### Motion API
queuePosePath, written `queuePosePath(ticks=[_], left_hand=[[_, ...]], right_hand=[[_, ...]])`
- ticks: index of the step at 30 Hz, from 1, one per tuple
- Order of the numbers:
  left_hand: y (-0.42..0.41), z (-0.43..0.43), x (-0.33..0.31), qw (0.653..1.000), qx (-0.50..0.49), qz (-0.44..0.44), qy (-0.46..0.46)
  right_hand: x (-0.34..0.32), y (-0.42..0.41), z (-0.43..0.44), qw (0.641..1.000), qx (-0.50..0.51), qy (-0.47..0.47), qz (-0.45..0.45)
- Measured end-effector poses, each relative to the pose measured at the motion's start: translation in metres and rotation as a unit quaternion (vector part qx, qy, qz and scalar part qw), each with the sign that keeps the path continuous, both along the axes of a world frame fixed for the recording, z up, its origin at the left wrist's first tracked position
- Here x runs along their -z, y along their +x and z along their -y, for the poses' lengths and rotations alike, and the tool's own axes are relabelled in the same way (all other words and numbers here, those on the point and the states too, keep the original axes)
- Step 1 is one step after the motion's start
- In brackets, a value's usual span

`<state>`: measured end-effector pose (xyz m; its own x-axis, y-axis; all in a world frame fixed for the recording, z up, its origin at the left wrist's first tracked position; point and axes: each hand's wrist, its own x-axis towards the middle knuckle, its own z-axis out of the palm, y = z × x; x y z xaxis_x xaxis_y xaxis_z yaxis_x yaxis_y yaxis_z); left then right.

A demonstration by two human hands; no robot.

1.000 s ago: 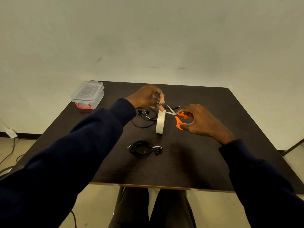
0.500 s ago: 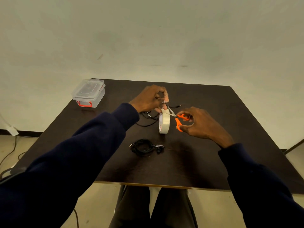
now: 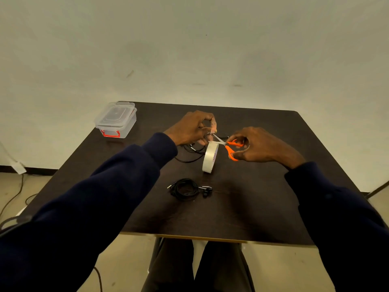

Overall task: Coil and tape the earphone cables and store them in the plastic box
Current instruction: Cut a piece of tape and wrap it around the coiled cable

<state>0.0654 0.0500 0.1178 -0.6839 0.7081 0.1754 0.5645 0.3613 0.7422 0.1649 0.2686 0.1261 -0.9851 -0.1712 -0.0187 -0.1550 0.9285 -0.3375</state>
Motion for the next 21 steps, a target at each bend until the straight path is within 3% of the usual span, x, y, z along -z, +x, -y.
queuePosePath(ticks=[21], left_hand=[[0.0,0.005,-0.003,1.0,-0.003,-0.008,-0.023]], right_hand=[[-0.029,-0.015,0.002,0.998,-0.045,0.022,0.049]])
